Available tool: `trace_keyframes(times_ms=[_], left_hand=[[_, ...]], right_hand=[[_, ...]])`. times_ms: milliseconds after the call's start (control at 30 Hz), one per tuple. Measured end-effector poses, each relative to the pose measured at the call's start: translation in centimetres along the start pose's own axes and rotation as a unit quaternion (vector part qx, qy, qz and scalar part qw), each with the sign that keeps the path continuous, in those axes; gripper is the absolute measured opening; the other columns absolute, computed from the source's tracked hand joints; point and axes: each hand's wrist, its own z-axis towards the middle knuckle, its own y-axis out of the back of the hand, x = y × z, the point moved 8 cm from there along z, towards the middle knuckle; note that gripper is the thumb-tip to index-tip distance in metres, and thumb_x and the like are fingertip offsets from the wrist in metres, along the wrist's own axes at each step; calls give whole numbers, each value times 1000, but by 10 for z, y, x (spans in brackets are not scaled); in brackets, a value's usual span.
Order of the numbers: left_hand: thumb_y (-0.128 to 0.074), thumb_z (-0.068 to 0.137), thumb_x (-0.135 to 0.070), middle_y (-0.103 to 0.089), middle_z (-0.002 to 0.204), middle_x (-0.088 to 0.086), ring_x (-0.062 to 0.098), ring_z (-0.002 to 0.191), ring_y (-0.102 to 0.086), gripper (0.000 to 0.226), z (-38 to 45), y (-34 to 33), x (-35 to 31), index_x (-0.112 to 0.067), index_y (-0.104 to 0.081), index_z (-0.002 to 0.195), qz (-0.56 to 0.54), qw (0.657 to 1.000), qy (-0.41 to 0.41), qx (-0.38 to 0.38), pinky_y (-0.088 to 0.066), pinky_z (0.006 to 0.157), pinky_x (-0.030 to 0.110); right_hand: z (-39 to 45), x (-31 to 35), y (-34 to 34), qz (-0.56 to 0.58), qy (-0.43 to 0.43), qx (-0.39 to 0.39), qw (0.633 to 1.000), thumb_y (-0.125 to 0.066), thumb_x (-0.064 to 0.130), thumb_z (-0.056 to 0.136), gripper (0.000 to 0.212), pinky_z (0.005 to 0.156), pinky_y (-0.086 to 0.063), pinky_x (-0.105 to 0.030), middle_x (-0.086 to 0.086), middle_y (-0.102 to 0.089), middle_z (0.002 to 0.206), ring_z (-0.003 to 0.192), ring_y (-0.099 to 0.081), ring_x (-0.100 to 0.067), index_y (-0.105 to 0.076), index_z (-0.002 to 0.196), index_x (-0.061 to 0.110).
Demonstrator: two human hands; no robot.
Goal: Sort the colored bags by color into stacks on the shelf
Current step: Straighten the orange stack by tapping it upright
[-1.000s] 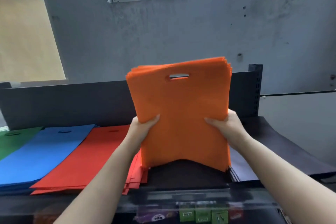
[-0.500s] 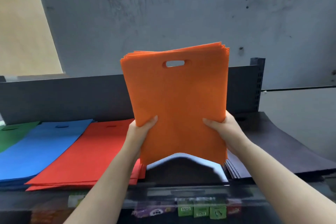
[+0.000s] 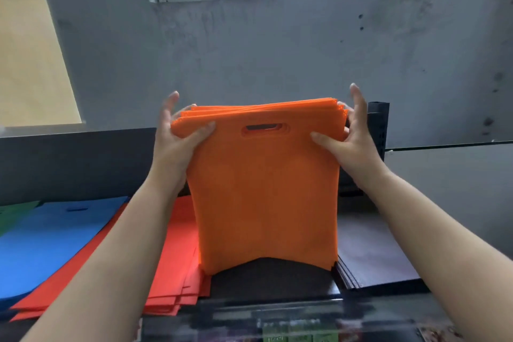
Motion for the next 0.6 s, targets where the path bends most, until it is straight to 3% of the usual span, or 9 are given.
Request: trace_keyframes(times_ms=[100,167,233,300,467,533,600], left_hand=[[-79,69,-33,-55,122,-18,0,111,-56,60,5,1,-22,-48,-50,119,102,991,-81,-5,-50,93,28],[-78,70,-34,-63,110,-17,1,101,-60,39,6,0,-26,-41,-64,106,143,985,-92,-4,-51,94,35],[-79,71,-35,-68,98,-14,6,92,-64,23,8,1,-24,-35,-70,93,154,985,-81,-1,-54,88,40],[-79,73,-35,-69,93,-13,4,87,-65,20,9,3,-22,-32,-71,90,166,983,-77,-3,-56,82,36],[-77,77,-31,-66,88,-15,-8,75,-62,20,11,8,-26,-25,-69,94,196,975,-98,-30,-52,71,20],[-76,79,-30,-64,96,-18,-10,84,-60,24,9,5,-30,-29,-67,102,221,968,-115,-15,-50,77,14],[-76,79,-32,-64,96,-16,-6,86,-60,20,9,3,-33,-30,-67,97,255,958,-130,1,-48,78,12]], right_hand=[[9,30,-2,-154,91,2,984,-74,15,81,75,104,-30,-21,3,-30,145,125,-31,1,-31,135,45],[11,35,-6,-243,108,8,964,-73,17,81,57,97,-23,-9,-3,-33,146,121,-27,0,-49,132,29],[11,38,-5,-272,119,-8,955,-74,18,81,48,86,-23,0,-8,-42,139,114,-33,-4,-55,125,16],[8,41,-3,-276,131,-35,951,-75,19,80,44,81,-24,6,-7,-50,125,105,-39,-6,-57,119,10],[3,43,0,-266,124,-83,952,-77,22,77,37,72,-28,-1,-1,-48,104,90,-45,-13,-54,103,10],[4,45,-4,-268,133,-63,952,-76,23,78,48,79,-27,-4,2,-46,112,98,-43,-9,-55,119,11],[5,46,-7,-289,137,-43,947,-76,25,78,54,82,-26,-7,1,-46,117,102,-41,-7,-54,126,13]])
